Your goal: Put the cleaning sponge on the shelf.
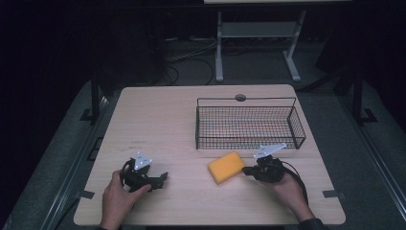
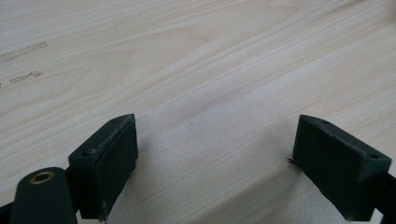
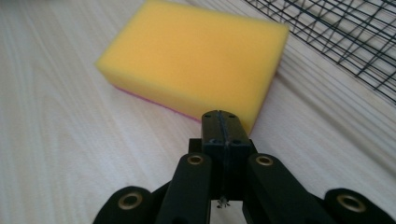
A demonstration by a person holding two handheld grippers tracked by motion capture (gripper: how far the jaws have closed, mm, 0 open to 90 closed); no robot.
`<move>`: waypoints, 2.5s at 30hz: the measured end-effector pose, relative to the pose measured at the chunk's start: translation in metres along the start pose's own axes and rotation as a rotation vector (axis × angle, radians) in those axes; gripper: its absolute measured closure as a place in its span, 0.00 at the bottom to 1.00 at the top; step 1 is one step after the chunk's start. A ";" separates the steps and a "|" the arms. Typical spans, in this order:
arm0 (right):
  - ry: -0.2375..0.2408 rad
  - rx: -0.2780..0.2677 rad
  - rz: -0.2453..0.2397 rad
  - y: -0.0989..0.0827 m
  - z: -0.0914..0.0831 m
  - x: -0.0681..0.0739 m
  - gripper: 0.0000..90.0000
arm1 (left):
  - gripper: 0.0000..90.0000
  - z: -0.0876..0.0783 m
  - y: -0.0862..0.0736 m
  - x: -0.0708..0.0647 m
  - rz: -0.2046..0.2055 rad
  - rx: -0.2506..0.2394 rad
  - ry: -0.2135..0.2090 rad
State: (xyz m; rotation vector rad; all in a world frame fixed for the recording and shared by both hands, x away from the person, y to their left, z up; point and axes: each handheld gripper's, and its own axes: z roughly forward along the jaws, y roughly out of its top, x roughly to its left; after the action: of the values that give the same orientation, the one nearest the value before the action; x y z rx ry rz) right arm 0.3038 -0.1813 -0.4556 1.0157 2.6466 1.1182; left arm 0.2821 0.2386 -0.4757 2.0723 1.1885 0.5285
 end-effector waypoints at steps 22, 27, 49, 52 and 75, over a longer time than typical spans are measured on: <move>0.085 -0.067 -0.034 0.052 0.004 0.019 1.00 | 0.15 0.000 0.000 0.000 -0.004 -0.003 -0.001; 0.099 -0.067 -0.049 0.068 0.013 0.023 1.00 | 0.15 0.000 0.000 0.000 -0.002 -0.002 -0.001; 0.106 -0.007 -0.101 0.110 0.058 0.035 1.00 | 0.15 0.000 0.000 0.000 0.000 0.001 -0.002; 0.102 0.020 -0.105 0.110 0.067 0.035 1.00 | 0.15 0.000 0.000 0.000 0.000 0.003 -0.002; 0.121 0.108 -0.119 0.094 0.070 0.037 1.00 | 0.15 0.000 0.000 0.000 -0.001 0.003 -0.002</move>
State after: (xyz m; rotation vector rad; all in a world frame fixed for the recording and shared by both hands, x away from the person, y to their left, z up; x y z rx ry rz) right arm 0.3490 -0.0681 -0.4375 0.8176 2.8478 1.0551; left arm 0.2820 0.2385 -0.4755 2.0736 1.1903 0.5249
